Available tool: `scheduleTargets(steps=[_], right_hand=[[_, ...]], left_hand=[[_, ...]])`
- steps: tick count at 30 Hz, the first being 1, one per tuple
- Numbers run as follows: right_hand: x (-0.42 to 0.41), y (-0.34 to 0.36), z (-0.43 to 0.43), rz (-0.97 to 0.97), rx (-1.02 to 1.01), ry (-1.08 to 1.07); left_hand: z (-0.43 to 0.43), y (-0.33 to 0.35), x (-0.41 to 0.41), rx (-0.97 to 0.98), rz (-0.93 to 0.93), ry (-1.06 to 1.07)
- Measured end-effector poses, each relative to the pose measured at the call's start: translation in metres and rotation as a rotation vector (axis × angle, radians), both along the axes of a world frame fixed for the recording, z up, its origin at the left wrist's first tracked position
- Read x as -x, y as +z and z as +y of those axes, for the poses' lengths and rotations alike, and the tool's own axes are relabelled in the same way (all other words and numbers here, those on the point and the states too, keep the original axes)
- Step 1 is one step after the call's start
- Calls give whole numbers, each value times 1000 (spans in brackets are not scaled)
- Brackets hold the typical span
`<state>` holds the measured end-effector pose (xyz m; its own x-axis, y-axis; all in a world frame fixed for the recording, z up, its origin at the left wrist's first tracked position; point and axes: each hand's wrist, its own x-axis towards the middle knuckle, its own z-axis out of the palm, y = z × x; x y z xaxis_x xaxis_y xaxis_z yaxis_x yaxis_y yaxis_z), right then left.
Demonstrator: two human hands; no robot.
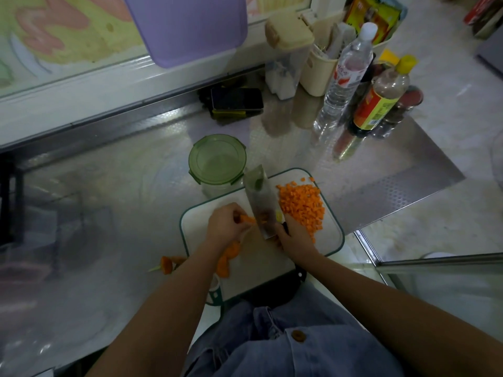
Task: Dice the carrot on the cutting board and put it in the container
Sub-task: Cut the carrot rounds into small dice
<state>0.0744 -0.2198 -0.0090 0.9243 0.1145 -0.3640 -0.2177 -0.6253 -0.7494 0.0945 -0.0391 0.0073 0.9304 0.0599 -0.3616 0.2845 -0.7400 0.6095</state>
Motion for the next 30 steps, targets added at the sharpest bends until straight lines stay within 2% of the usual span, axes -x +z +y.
scheduleTargets(steps=[5, 7, 10, 13, 17, 23, 30], right_hand=[[1, 7, -11, -73, 42, 5], [1, 15, -16, -115, 61, 48], [6, 19, -26, -182, 109, 115], [13, 18, -31, -231, 142, 148], [21, 16, -30, -247, 190, 187], [34, 20, -26, -260, 227, 170], [50, 26, -23, -202, 230, 267]], left_hand=[[3, 6, -7, 112, 218, -159], [-4, 10, -6, 93, 295, -242], [-19, 12, 1, -14, 237, -242], [-28, 9, 10, -107, 111, -141], [-32, 4, 22, -146, 48, 49], [-41, 1, 38, -148, 113, 278], [-60, -1, 38, -21, 174, 423]])
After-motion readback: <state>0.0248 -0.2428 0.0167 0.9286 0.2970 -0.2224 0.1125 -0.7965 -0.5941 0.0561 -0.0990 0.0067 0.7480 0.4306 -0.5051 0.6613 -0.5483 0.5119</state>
